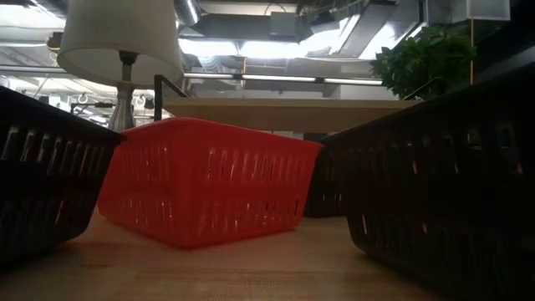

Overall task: Stack baskets on shelf by color
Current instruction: Put the bottom right orange bin on the shelf

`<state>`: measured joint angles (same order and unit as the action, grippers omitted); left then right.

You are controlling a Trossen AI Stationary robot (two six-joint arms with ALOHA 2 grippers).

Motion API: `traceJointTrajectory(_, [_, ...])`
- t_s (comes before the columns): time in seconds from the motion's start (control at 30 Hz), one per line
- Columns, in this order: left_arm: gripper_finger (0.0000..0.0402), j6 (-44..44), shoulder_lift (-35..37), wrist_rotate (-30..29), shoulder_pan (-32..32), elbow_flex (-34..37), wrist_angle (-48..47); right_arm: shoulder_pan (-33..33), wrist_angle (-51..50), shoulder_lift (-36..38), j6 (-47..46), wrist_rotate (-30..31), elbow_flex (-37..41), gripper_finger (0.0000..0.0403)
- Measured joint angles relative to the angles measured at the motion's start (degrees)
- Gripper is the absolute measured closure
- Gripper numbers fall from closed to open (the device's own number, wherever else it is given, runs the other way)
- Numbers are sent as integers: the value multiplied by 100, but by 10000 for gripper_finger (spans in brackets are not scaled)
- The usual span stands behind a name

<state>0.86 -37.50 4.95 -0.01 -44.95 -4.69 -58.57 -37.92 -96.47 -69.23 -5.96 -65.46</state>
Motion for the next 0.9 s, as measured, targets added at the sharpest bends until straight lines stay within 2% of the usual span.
traceJointTrajectory(0.5, [401,0,0,1,-1,0,-2,20,-420,-137,200,29,-1,284])
traceJointTrajectory(0.9, [401,0,0,2,-1,0,-1,118,-906,-124,201,-218,-15,284])
